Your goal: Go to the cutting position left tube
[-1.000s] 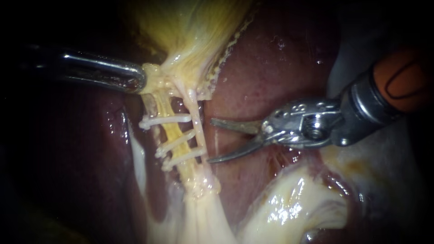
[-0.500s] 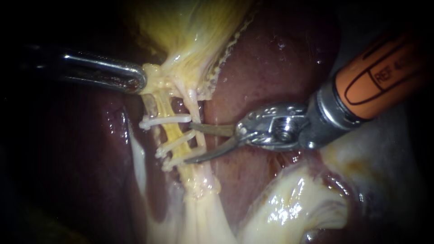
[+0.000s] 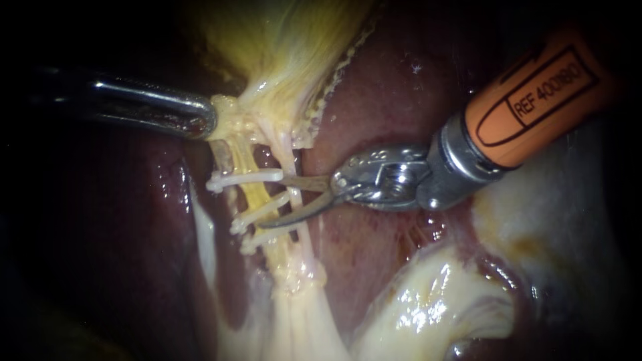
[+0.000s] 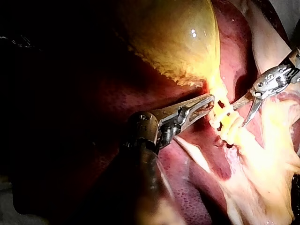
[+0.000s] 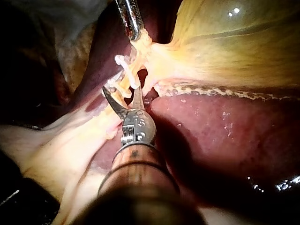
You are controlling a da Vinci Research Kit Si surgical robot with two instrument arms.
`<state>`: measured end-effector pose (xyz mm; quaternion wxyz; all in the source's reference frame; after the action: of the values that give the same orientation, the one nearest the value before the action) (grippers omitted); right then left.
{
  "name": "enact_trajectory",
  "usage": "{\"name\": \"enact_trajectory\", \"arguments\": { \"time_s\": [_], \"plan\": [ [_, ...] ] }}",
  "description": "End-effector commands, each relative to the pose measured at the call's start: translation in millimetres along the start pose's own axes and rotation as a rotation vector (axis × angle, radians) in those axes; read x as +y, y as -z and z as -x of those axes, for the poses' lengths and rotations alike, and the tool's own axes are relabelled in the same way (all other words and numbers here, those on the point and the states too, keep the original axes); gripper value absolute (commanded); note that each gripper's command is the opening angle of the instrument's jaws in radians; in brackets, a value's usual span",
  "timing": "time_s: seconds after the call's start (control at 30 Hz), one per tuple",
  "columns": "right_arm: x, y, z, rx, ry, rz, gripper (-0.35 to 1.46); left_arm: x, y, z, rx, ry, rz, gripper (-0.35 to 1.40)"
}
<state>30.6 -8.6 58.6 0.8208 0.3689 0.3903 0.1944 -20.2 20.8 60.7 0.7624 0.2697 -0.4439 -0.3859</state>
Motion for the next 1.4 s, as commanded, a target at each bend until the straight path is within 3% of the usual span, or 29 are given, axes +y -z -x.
{"name": "enact_trajectory", "arguments": {
  "time_s": [0.03,0.23,0.57,0.73,1.0,1.23,1.4],
  "plan": [
    [0.2,-0.1,0.0,-0.002,-0.002,-0.004,1.3,0.0,0.0,0.0,0.0,0.0,0.0,-0.35],
    [0.8,-0.9,0.0,0.005,-0.01,-0.051,1.28,0.0,0.0,0.0,0.0,0.0,0.0,-0.35],
    [0.8,-2.0,-1.0,0.098,-0.039,-0.199,1.26,0.0,-0.2,0.0,0.0,0.0,0.001,-0.35],
    [0.8,-2.7,-1.7,0.145,-0.041,-0.24,1.25,0.0,-0.2,0.0,0.0,0.0,0.001,-0.35],
    [1.0,-4.1,-2.7,0.182,-0.072,-0.259,1.25,0.0,-0.3,-0.1,-0.001,-0.001,0.002,-0.35],
    [1.1,-5.7,-2.6,0.201,-0.086,-0.269,1.25,0.0,-0.4,-0.1,-0.001,0.0,0.002,-0.35],
    [1.3,-7.1,-2.7,0.247,-0.083,-0.291,1.25,0.0,-0.4,-0.1,-0.001,0.0,0.002,-0.35]
  ]
}}
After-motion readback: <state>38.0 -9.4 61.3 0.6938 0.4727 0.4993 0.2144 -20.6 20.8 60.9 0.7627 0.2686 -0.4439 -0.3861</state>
